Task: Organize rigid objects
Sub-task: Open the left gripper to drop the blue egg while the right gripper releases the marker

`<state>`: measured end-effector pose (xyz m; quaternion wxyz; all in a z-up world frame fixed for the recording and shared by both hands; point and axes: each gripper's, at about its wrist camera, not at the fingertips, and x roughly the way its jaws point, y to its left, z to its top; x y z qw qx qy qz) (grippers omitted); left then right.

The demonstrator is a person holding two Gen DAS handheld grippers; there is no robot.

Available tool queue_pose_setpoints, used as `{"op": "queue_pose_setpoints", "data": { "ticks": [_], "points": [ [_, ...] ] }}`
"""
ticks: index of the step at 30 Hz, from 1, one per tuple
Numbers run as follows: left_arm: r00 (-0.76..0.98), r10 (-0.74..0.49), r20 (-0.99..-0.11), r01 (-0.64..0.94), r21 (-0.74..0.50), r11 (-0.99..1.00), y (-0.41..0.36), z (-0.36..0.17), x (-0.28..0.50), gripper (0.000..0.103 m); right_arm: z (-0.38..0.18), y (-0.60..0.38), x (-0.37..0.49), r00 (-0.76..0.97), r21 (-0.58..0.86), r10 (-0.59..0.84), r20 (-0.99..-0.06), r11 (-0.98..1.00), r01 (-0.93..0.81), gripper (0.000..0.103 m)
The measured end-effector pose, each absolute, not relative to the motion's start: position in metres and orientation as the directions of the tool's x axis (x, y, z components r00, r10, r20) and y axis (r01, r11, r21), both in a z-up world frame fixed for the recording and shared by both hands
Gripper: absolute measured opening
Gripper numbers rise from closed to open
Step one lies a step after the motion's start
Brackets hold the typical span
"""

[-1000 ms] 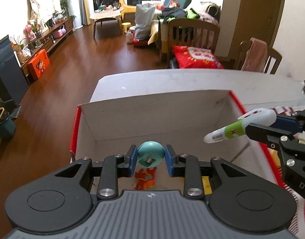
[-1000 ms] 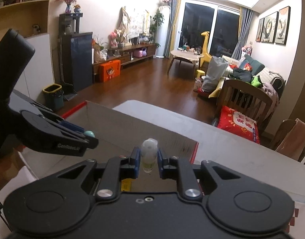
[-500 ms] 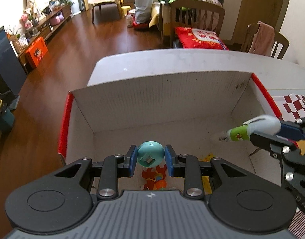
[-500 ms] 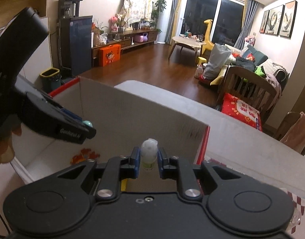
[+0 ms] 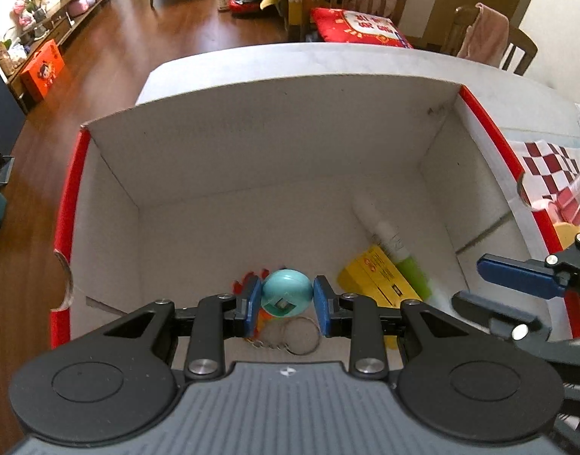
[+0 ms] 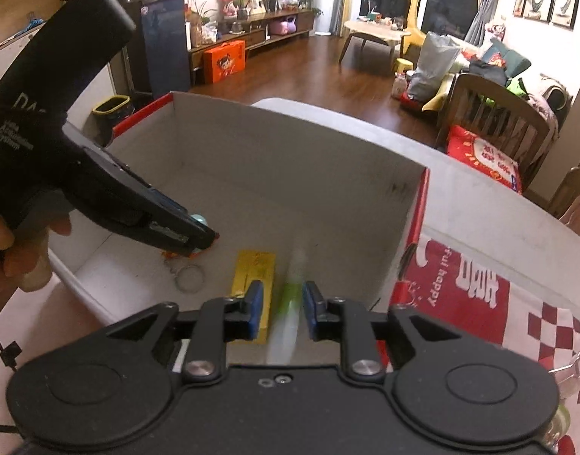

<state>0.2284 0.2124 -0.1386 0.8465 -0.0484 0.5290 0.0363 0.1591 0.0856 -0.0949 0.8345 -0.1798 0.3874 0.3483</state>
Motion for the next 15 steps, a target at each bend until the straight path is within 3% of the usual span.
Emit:
{"op": "queue_pose_setpoints", "data": {
  "ticks": [9, 15],
  "points": [
    [0.419, 0.002, -0.908, -0.106, -0.046, 0.993, 0.205, -0.14, 0.223, 0.029, -0.089, 0.084, 0.144, 0.443, -0.02, 0.456, -0.772, 0.68, -0.733, 0.043],
    [0.434, 0.013, -0.901, -0.118, -0.043, 0.992, 0.203, -0.135, 0.215, 0.03, -0.08, 0.076, 0.138, 0.443, 0.007, 0.481, -0.756, 0.683, -0.731, 0.046]
  ]
}}
